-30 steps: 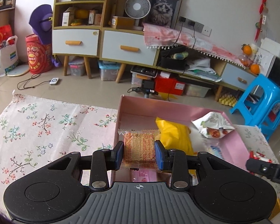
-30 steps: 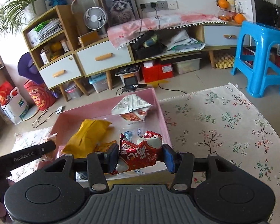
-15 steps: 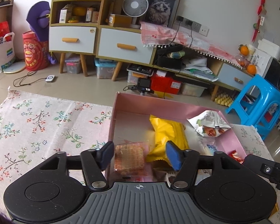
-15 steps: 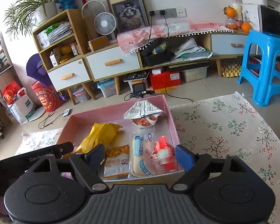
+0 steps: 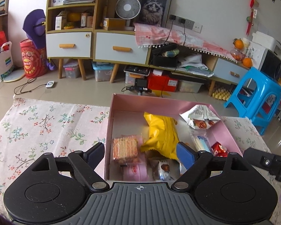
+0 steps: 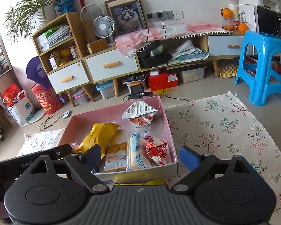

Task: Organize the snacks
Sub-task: 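Withdraw both tools from the box back over the snack pile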

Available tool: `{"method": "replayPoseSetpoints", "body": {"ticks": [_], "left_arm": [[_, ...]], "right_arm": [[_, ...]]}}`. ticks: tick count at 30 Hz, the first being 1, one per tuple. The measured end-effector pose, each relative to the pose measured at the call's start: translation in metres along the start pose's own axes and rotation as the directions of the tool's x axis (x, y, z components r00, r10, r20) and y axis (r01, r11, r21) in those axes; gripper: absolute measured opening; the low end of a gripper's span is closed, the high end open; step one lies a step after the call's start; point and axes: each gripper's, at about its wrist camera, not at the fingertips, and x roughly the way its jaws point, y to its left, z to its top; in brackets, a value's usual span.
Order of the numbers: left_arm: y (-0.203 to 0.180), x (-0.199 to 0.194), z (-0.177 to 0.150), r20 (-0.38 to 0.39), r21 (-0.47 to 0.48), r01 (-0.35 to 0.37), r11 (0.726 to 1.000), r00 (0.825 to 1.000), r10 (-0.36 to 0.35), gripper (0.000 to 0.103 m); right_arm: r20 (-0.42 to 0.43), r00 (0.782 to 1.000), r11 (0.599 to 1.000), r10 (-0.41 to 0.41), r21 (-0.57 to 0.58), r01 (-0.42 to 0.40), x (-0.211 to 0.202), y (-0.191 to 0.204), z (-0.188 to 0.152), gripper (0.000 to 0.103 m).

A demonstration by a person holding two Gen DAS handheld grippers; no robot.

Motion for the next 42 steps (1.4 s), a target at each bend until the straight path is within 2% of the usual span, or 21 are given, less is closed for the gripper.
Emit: {"method": "replayPoseSetpoints", "body": {"ticks": [23, 32, 42], "left_arm": [[-0.005, -0.061, -0.045, -0.082, 0.092, 0.013, 0.996, 0.997, -0.006, 0.095], [0.009, -0.082, -0.059, -0.055, 0.087, 0.051, 0.995, 0.997, -0.046, 0.097], [0.036, -0.1, -0.066, -0.021, 0.043, 0.043, 0.998, 0.999, -0.042, 0.097]], "right_arm": [[0.018, 0.998, 0.989, 0.056, -0.14, -0.053, -0.048, 0.014, -0.017, 0.091], [0.021, 0.998, 0.974, 0.054, -0.221, -0.048, -0.058, 0.012, -0.027, 0.093], [0.006, 0.998, 0.983, 0.055, -0.177, -0.053, -0.064, -0.008, -0.031, 0.093]]}}
